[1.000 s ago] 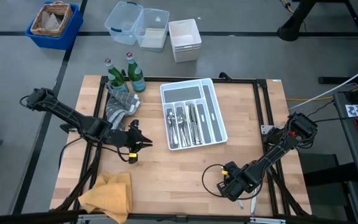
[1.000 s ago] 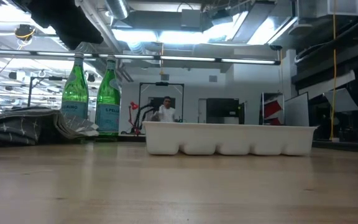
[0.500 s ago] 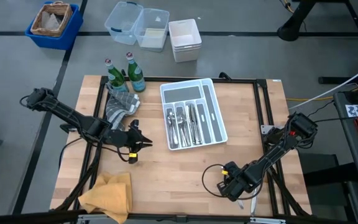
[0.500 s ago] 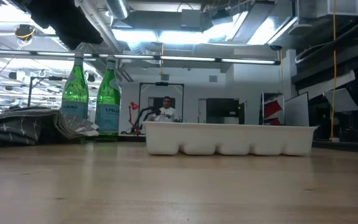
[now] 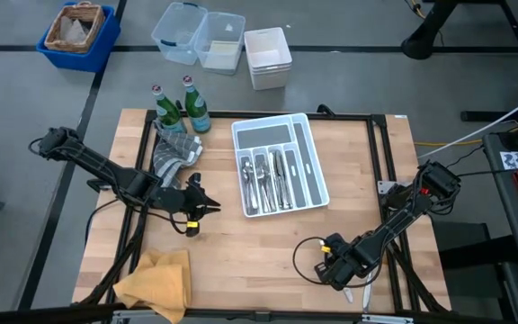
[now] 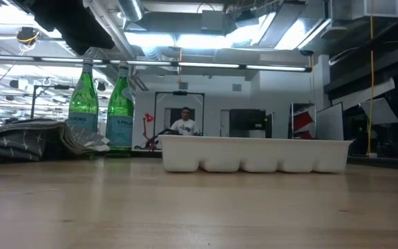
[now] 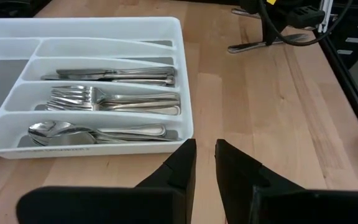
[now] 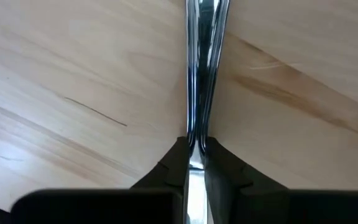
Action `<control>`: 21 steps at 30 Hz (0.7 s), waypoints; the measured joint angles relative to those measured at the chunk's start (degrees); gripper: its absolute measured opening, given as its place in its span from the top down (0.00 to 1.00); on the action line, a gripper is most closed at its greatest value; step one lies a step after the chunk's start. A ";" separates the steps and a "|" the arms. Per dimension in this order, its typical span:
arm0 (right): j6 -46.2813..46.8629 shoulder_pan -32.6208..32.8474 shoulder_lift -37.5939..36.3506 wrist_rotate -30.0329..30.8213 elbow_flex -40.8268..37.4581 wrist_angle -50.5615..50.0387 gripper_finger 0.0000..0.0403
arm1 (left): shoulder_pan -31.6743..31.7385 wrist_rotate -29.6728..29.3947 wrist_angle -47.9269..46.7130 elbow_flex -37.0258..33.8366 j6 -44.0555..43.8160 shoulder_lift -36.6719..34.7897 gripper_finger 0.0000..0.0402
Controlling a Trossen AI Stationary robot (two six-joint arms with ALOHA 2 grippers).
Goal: Sort silverware
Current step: Put the silver table knife into the silverware tray
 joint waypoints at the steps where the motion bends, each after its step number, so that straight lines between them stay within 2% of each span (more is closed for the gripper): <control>1: 0.00 -0.17 0.00 0.00 0.00 0.07 0.90 | 0.00 0.00 0.01 0.00 -0.12 0.00 0.88; 5: -0.30 -1.14 -0.06 0.07 0.04 1.62 0.90 | 0.00 0.00 0.04 0.00 -0.19 0.00 0.88; 10: -4.96 -3.71 -0.11 0.40 0.09 6.11 0.90 | 0.00 0.00 0.03 0.00 -0.19 0.00 0.88; 21: -20.91 -11.14 -0.20 0.35 0.17 21.41 0.90 | 0.00 0.00 0.04 0.00 -0.21 0.00 0.88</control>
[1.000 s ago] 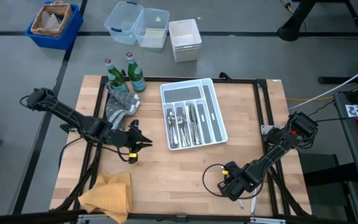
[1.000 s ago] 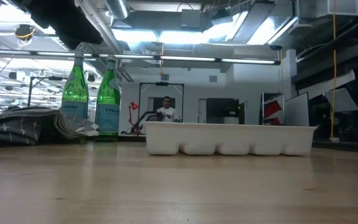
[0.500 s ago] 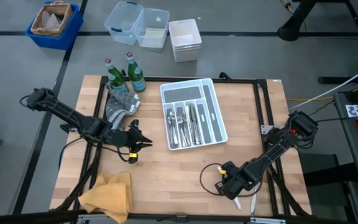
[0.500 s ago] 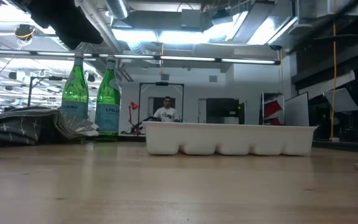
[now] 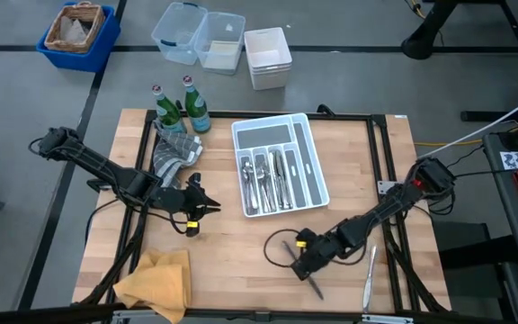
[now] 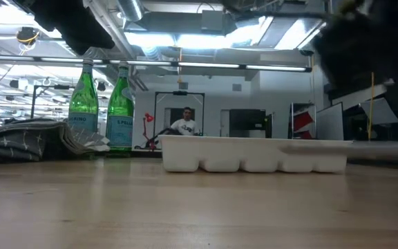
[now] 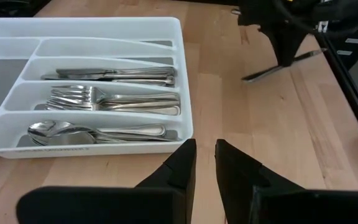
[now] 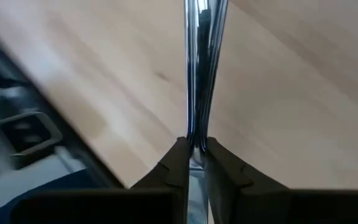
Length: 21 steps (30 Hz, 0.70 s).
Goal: Sort silverware
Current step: Put the silver table knife into the silverware tray
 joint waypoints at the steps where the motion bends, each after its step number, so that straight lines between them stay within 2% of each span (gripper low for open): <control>1: -1.93 -0.69 -0.02 0.02 0.00 1.84 0.90 | 0.00 0.00 0.00 0.00 0.00 0.00 0.88; 11: -22.57 -8.28 -0.04 -1.14 0.04 14.90 0.90 | 0.00 0.00 0.00 0.00 -0.13 0.00 0.88; 21: -44.52 -15.80 -0.05 -9.86 0.04 15.91 0.90 | -0.02 -0.01 -0.01 0.00 -1.99 0.00 0.88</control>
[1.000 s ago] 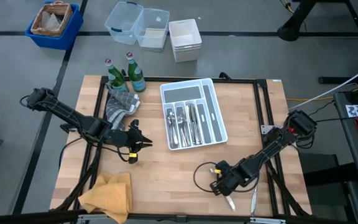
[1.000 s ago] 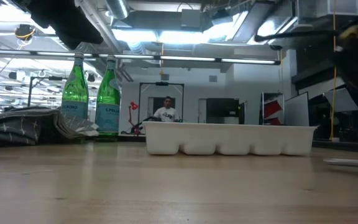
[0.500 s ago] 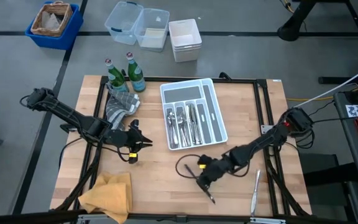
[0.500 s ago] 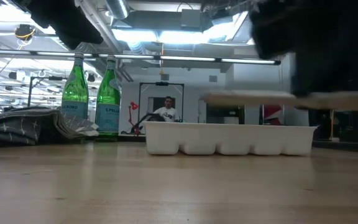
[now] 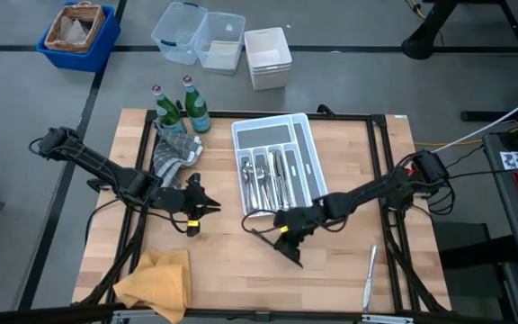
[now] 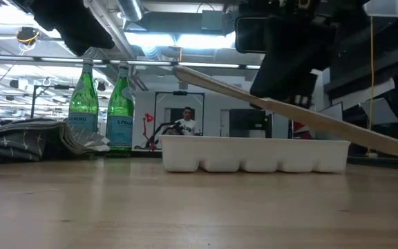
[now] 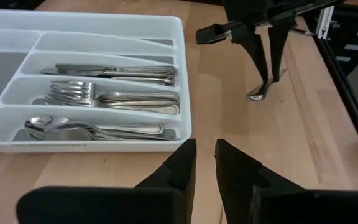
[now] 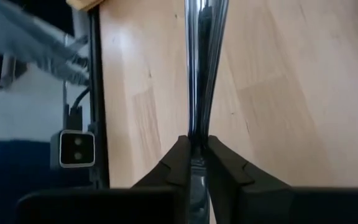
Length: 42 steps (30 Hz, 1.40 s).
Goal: Sort silverware
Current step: Put the silver table knife into the silverware tray
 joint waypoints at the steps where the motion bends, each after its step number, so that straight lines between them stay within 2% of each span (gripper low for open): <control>1: -1.77 -0.71 -0.01 -1.27 0.00 0.00 0.90 | 0.01 -0.03 0.01 0.00 -0.72 0.00 0.88; 11: -17.30 -8.21 -0.71 -18.44 0.02 0.04 0.90 | 0.00 -1.26 -0.01 0.02 -10.81 0.00 0.88; 16: -22.94 -12.60 -3.03 -24.00 0.48 -1.12 0.90 | 0.00 -3.57 0.14 0.07 -13.96 0.00 0.88; 19: -25.23 -15.21 -3.56 -26.05 2.81 -5.57 0.90 | 0.00 -5.23 0.34 0.09 -14.96 -0.04 0.88; 24: -33.04 -18.54 -3.75 -26.08 9.79 -20.41 0.90 | 0.51 -5.89 0.15 0.09 -15.43 -0.04 0.88; 29: -45.16 -20.05 -3.75 -19.07 17.42 -34.93 0.90 | 1.09 -6.11 0.29 0.09 -15.40 -0.04 0.88; 32: -53.46 -20.72 -3.75 -13.44 20.74 -39.71 0.90 | 1.32 -6.22 0.26 0.09 -15.51 -0.04 0.88; 42: -87.55 -20.65 -3.75 4.76 23.87 -44.01 0.90 | 1.42 -6.24 0.23 0.09 -16.45 -0.02 0.88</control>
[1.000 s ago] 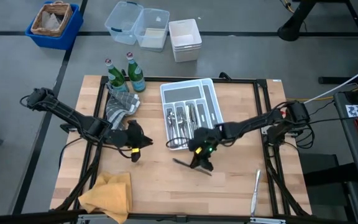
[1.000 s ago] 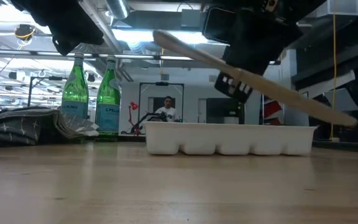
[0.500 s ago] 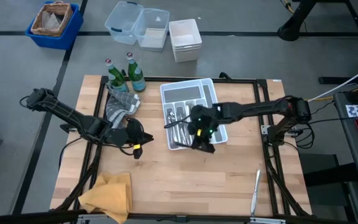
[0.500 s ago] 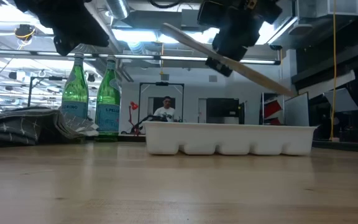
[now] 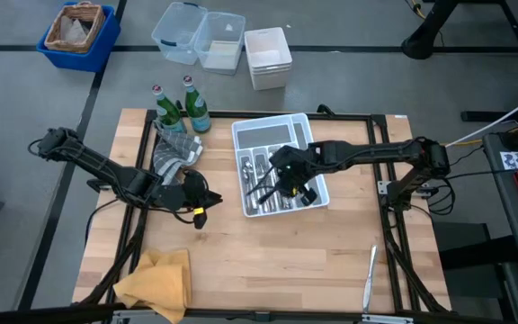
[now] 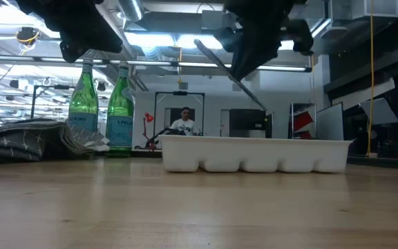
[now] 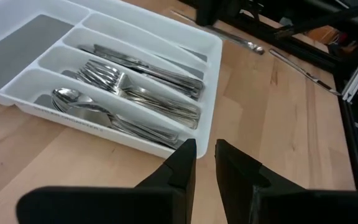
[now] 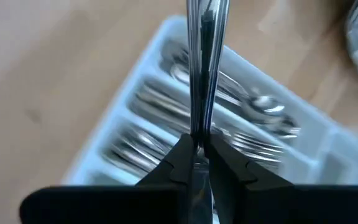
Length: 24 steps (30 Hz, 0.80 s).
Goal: Sort silverware
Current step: Put the silver table knife into the silverware tray
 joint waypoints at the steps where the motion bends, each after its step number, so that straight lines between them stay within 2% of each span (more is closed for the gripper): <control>1: -3.25 0.00 0.00 1.66 0.00 -0.06 0.90 | 0.00 0.00 0.00 -0.02 -0.07 0.00 0.88; 7: -24.35 0.00 0.00 10.64 -0.02 -0.44 0.90 | 0.00 0.00 0.00 -0.04 -0.43 0.04 0.88; 14: -43.18 0.02 0.00 11.97 -0.30 0.08 0.90 | 0.00 -0.87 0.00 -0.07 -2.20 0.04 0.88; 24: -53.96 0.02 2.86 11.90 -2.28 1.53 0.90 | 0.09 -2.55 0.04 -0.09 -3.43 0.04 0.88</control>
